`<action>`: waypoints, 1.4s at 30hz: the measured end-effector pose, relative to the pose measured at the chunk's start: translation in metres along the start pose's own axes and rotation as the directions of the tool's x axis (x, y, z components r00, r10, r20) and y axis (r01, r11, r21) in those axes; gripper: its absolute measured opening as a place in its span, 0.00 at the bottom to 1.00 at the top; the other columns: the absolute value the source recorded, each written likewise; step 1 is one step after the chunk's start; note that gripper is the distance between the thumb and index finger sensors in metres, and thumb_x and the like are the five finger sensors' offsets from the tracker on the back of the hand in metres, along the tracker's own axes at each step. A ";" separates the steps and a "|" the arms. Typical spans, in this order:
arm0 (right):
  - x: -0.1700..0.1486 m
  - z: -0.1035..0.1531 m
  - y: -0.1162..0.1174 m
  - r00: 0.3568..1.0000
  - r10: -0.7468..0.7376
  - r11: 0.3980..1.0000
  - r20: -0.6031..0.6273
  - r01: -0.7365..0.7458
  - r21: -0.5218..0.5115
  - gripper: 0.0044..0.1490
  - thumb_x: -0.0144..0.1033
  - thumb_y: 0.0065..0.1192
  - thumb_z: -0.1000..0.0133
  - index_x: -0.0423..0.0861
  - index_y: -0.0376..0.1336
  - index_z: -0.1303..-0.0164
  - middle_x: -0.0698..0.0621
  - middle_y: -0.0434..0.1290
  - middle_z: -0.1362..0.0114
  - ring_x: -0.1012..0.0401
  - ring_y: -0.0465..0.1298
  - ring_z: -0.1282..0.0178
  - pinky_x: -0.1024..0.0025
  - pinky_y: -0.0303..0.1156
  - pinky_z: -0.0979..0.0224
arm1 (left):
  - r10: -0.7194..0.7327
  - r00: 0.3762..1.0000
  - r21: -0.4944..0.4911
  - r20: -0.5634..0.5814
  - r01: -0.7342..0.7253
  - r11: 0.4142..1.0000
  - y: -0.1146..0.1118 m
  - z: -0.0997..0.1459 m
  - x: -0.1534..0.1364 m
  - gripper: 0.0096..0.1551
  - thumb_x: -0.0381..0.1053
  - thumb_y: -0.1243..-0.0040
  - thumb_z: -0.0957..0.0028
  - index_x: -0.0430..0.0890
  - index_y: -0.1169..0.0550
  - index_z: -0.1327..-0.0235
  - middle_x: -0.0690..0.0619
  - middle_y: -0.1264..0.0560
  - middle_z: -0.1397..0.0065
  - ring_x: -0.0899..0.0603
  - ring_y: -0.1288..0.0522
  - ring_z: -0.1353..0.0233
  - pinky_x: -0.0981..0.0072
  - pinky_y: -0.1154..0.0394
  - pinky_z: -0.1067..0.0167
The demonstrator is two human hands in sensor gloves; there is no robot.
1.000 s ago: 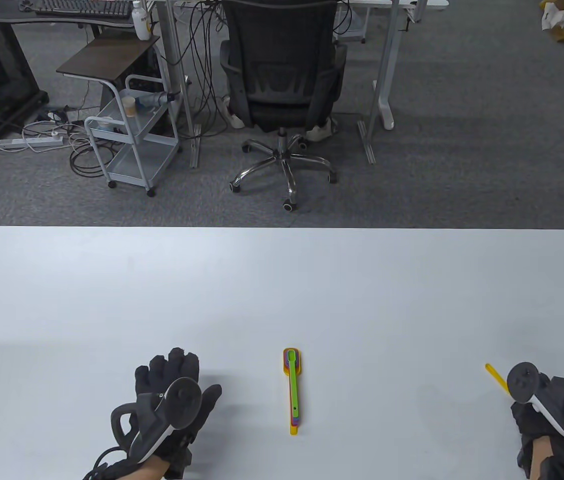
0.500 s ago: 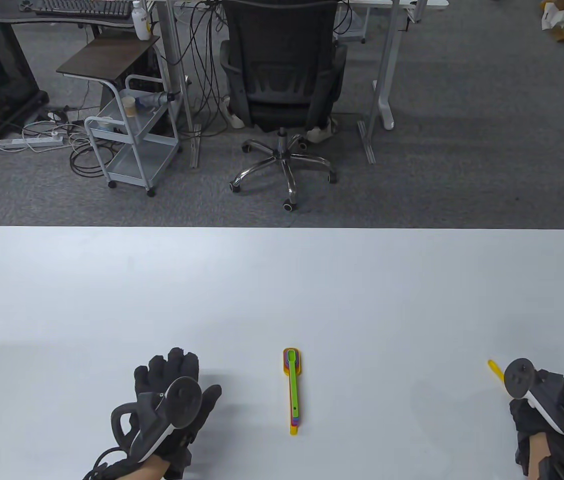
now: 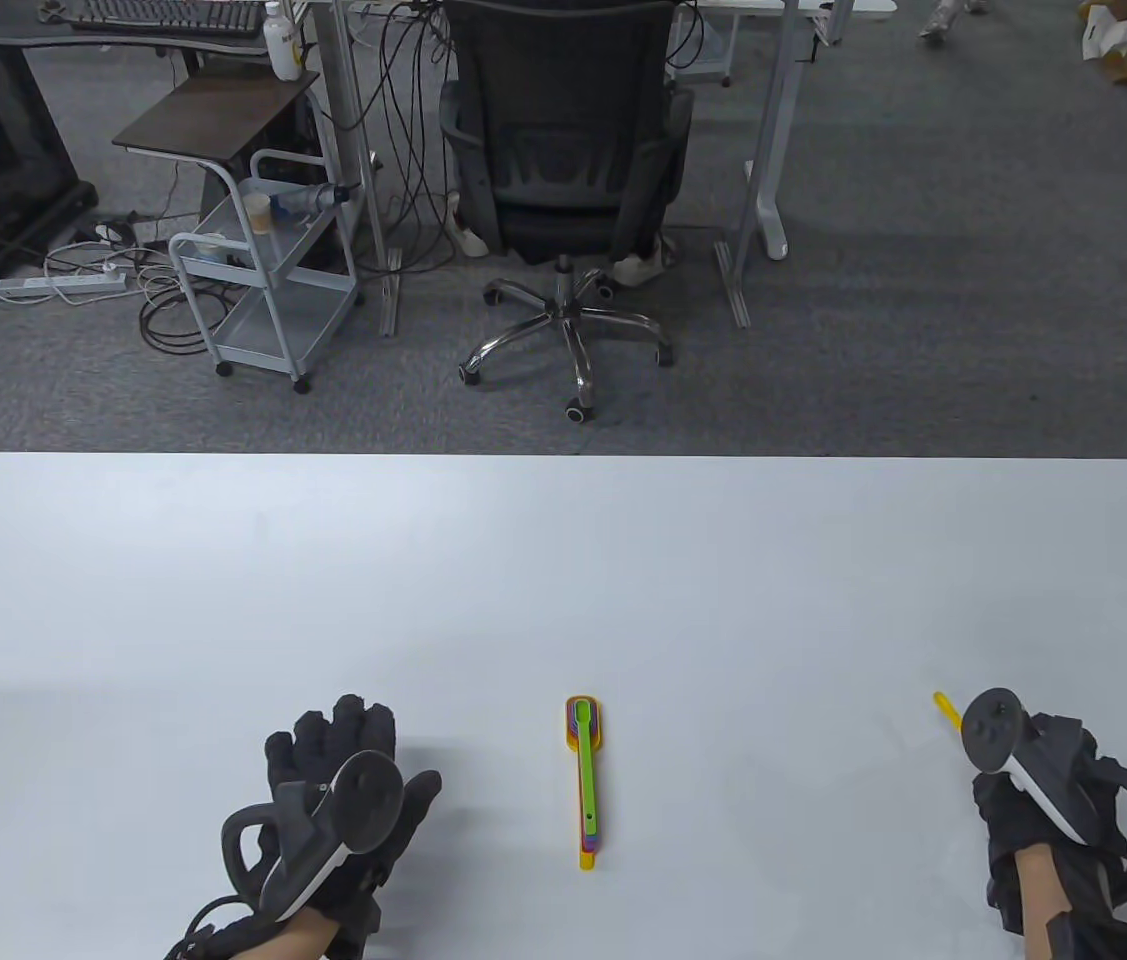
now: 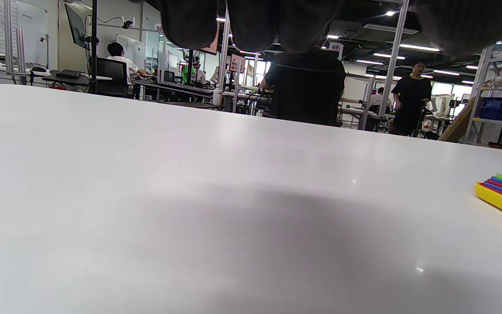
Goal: Nest measuring spoons
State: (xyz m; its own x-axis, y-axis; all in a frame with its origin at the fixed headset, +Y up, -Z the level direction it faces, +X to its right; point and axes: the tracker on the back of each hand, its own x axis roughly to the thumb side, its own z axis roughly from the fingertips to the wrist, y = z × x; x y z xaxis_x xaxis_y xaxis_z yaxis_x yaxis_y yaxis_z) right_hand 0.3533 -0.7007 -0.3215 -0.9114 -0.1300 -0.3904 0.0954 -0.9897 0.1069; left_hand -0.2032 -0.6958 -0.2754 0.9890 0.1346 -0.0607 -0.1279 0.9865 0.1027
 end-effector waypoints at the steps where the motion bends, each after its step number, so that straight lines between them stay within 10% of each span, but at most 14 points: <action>1: 0.005 0.003 -0.004 1.000 0.001 1.000 0.008 -0.001 -0.009 0.28 0.42 0.73 0.50 0.42 0.73 0.43 0.40 0.65 0.13 0.34 0.64 0.17 0.31 0.61 0.25 | 0.004 1.000 -0.005 -0.003 -0.004 1.000 0.000 0.000 -0.001 0.50 0.76 0.39 0.56 0.52 0.28 0.22 0.49 0.33 0.14 0.27 0.32 0.16 0.30 0.42 0.21; 42: 0.207 0.099 -0.061 0.948 -0.012 1.000 0.318 0.020 -0.022 0.28 0.43 0.71 0.49 0.41 0.73 0.43 0.38 0.64 0.12 0.33 0.63 0.18 0.31 0.59 0.24 | 0.007 0.998 -0.008 -0.057 -0.007 1.000 -0.001 -0.007 -0.015 0.51 0.76 0.39 0.56 0.52 0.29 0.21 0.49 0.34 0.13 0.27 0.33 0.15 0.29 0.44 0.21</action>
State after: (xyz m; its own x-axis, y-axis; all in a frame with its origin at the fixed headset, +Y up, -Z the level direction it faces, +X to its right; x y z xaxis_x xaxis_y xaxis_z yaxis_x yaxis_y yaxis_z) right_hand 0.1187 -0.6617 -0.3181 -0.9925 -0.0924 -0.0801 0.0861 -0.9932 0.0786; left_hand -0.2182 -0.6986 -0.2818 0.9823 0.1465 -0.1166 -0.1358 0.9861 0.0956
